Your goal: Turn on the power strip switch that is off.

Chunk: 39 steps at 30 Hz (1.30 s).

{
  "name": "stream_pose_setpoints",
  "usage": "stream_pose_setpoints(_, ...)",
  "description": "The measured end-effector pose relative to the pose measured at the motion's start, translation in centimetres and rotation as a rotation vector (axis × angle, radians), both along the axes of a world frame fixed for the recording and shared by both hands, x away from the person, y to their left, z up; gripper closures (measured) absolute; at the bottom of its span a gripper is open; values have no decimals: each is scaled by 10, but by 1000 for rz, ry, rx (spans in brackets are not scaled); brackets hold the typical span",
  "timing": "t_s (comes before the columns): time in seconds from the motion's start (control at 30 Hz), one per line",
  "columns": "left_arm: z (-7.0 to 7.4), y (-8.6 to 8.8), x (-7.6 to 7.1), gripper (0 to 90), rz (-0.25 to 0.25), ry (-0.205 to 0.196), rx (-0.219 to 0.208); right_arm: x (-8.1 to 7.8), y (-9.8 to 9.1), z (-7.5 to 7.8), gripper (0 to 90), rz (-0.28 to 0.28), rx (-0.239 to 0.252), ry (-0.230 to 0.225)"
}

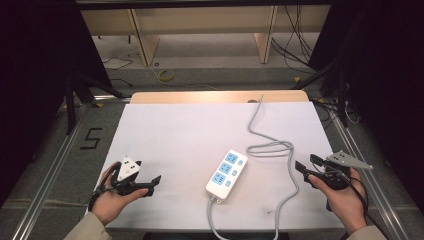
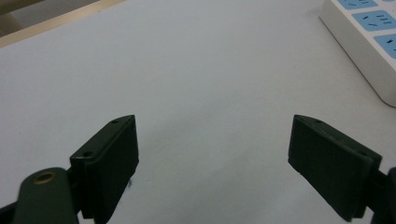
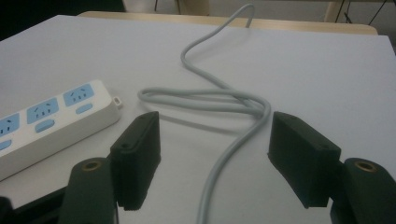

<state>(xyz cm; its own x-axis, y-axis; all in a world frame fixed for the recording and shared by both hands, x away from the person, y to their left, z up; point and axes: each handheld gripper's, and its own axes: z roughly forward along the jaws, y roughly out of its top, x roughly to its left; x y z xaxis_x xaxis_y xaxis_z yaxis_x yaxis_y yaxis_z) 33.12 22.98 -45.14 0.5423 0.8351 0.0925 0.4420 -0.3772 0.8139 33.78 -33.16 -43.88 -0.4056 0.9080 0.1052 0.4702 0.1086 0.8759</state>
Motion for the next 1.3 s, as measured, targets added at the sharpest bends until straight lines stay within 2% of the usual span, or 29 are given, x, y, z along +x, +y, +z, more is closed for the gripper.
stream_pose_setpoints(0.2,-1,2,1,160,11,3,1,0,-3,3,399,-15,-3,-11)
stream_pose_setpoints(0.27,-1,2,1,163,17,3,-3,0,-3,6,476,-13,-10,-22)
stream_pose_setpoints(0.3,-1,2,1,163,18,3,-4,0,-3,6,476,-13,-10,-22)
stream_pose_setpoints(0.33,-1,1,1,164,19,3,-3,0,-3,8,547,-21,-16,-31)
stream_pose_setpoints(0.43,-1,1,1,165,18,5,2,0,-4,10,647,-31,-13,-45)
stream_pose_setpoints(0.8,-1,0,2,166,20,7,-2,1,-8,16,898,-56,-25,-70)
stream_pose_setpoints(1.3,-1,0,2,166,24,3,-1,6,-5,20,900,-37,-28,-81)
